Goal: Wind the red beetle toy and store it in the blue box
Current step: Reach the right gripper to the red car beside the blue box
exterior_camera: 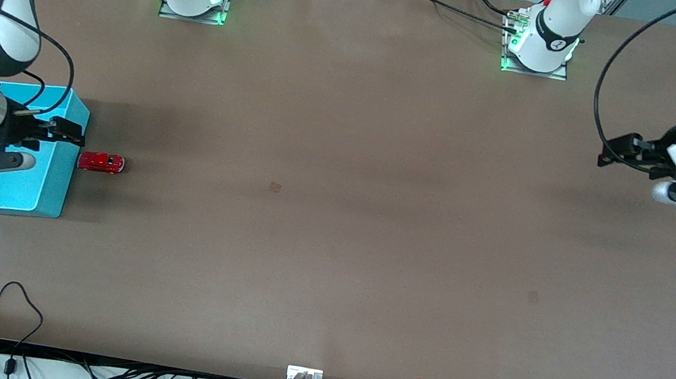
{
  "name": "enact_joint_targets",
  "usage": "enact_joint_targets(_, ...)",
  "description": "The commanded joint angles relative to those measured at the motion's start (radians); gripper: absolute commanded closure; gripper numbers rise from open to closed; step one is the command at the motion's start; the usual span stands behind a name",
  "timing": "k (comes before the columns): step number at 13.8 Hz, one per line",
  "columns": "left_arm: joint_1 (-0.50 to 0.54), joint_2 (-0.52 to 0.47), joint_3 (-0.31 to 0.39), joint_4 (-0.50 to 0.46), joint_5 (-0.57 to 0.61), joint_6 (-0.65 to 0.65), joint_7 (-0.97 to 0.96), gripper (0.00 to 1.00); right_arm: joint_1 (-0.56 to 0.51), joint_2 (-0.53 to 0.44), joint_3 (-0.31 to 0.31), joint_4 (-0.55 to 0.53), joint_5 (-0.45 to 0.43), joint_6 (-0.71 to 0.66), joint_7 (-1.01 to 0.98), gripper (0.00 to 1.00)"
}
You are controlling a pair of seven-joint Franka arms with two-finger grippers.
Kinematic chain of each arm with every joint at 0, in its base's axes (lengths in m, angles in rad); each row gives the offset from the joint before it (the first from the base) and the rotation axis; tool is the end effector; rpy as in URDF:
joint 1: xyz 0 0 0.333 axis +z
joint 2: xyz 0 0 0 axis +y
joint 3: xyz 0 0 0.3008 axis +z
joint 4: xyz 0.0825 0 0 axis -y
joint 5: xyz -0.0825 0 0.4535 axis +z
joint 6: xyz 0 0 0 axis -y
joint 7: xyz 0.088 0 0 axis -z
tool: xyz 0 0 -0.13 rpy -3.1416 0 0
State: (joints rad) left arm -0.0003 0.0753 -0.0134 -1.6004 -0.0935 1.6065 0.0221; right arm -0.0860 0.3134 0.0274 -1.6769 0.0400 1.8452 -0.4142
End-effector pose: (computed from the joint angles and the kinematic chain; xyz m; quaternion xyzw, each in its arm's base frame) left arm 0.6432 -0.0204 0.5261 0.9982 -0.0146 -0.0344 0.0473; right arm 0.6863 -0.0372 0.3432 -0.9826 -0.1693 0.0650 0.0394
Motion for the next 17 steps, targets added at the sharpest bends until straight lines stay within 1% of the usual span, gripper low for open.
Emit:
enact_joint_targets(1,-0.055,-0.123,0.035,-0.16,0.01,0.145,-0.026,0.0,-0.024,-0.004,0.003,-0.071,0.009,0.025,-0.229,0.0)
enact_joint_targets(2,-0.075,-0.13,0.035,-0.18,0.091,0.147,-0.086,0.0,-0.027,-0.004,0.003,-0.11,0.008,0.055,-0.336,0.0)
enact_joint_targets(3,-0.082,-0.129,0.033,-0.181,0.116,0.147,-0.144,0.0,-0.026,-0.008,0.003,-0.154,0.004,0.122,-0.468,0.0)
enact_joint_targets(4,-0.07,-0.12,0.032,-0.184,0.115,0.145,-0.149,0.0,-0.027,-0.013,0.003,-0.196,0.001,0.199,-0.597,0.0)
enact_joint_targets(6,-0.069,-0.085,0.03,-0.17,0.115,0.136,-0.145,0.0,-0.037,-0.005,0.002,-0.242,-0.002,0.29,-0.795,0.0)
enact_joint_targets(7,-0.069,-0.086,0.027,-0.158,0.116,0.133,-0.143,0.0,-0.052,0.004,0.003,-0.266,-0.002,0.328,-0.849,0.0)
enact_joint_targets(9,-0.073,-0.091,0.023,-0.147,0.118,0.081,-0.14,0.0,-0.061,0.012,0.003,-0.314,-0.002,0.385,-0.929,0.0)
enact_joint_targets(11,-0.082,-0.085,0.023,-0.109,0.117,0.049,-0.117,0.0,-0.061,0.041,0.002,-0.326,-0.002,0.448,-1.093,0.0)
enact_joint_targets(13,-0.083,-0.074,0.023,-0.081,0.117,0.047,-0.113,0.0,-0.072,0.058,0.002,-0.351,-0.002,0.486,-1.132,0.0)
enact_joint_targets(15,-0.084,-0.077,0.02,-0.064,0.12,0.053,-0.113,0.0,-0.078,0.069,0.002,-0.388,-0.003,0.497,-1.147,0.0)
enact_joint_targets(17,-0.078,-0.075,0.016,-0.055,0.126,0.053,-0.111,0.0,-0.092,0.076,0.002,-0.447,-0.003,0.601,-1.236,0.0)
